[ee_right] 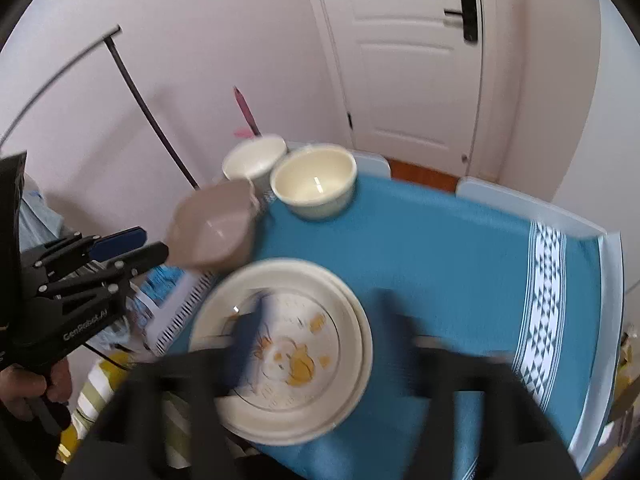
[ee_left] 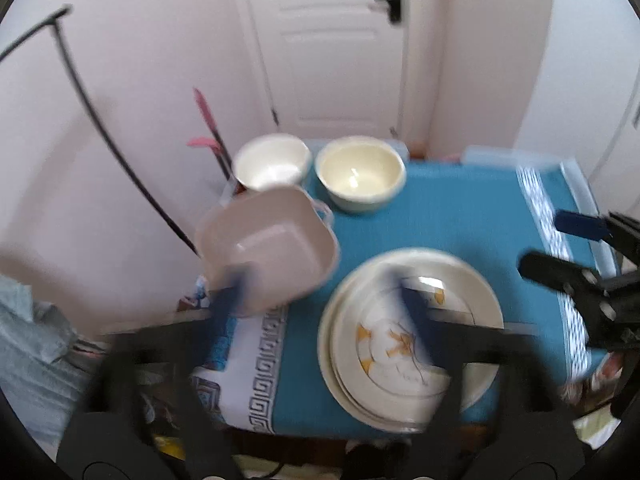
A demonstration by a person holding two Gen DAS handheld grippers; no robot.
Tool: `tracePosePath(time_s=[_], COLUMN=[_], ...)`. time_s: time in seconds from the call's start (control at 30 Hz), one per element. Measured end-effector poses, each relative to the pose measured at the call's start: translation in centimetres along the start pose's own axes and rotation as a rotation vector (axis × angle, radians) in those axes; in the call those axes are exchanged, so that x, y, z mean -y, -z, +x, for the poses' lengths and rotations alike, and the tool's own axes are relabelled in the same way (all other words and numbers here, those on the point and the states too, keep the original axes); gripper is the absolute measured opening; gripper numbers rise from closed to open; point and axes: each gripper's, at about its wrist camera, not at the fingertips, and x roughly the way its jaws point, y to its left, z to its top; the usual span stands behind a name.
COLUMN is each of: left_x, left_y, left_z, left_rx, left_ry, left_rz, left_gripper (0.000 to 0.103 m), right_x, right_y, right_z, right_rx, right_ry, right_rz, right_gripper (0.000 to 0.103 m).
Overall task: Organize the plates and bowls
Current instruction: 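Open both grippers and move them toward the taupe square bowl, then grasp the rim of the taupe square bowl with both grippers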
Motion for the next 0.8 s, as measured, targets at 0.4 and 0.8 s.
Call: tracePosePath(time_s=[0.4, 0.8], left_x=[-7.7, -14.1], left_y=[0.8, 3.1], left_z=[-0.3, 8.5], left_rx=[0.006, -0.174], left_ry=[-0.039, 0.121], left_rz=[-0.212, -0.423], left_gripper=[0.103, 0.099], right_x=[-2.4, -7.8], right_y=[-4.0, -6.3], right_z=[2.3, 13.5], right_rx=[-0.030, -0.200], right_ry=[-0.041, -0.111], right_rz=[-0.116, -0.148], right_gripper=[0.102, 0.102])
